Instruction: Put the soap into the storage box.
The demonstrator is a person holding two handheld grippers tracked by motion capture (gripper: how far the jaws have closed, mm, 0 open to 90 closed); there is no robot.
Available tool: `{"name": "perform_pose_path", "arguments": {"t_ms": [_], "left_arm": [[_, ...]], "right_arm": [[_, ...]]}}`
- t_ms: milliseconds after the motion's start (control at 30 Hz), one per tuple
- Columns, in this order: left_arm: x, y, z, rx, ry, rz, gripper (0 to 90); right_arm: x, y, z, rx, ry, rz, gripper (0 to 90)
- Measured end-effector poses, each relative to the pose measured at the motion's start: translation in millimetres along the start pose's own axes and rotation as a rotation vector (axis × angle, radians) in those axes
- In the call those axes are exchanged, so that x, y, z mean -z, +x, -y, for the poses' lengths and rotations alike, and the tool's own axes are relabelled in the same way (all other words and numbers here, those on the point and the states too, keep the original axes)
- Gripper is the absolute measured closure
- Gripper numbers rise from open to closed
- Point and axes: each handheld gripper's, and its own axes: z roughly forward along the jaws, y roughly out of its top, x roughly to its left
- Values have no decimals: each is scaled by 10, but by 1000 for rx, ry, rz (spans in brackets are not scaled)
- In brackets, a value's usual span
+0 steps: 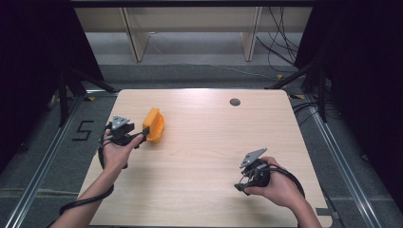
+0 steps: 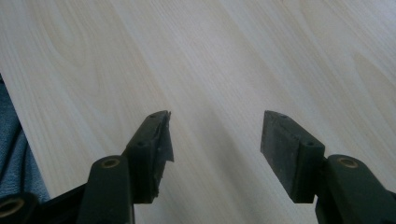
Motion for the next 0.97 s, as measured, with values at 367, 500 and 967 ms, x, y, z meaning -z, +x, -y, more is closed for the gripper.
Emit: {"name": "perform_pose_path", "arguments": {"t_ms": [367,500,967], "left_arm": [[797,439,405,-90,40,27,318],[1095,513,617,-57,48,18,324],[1117,439,730,-109,97,76,324]], "right_arm": [[31,-9,89,-48,-38,5,428],[16,-20,133,-73,-102,44,430],[65,-162,315,-209,-305,175,438]]}}
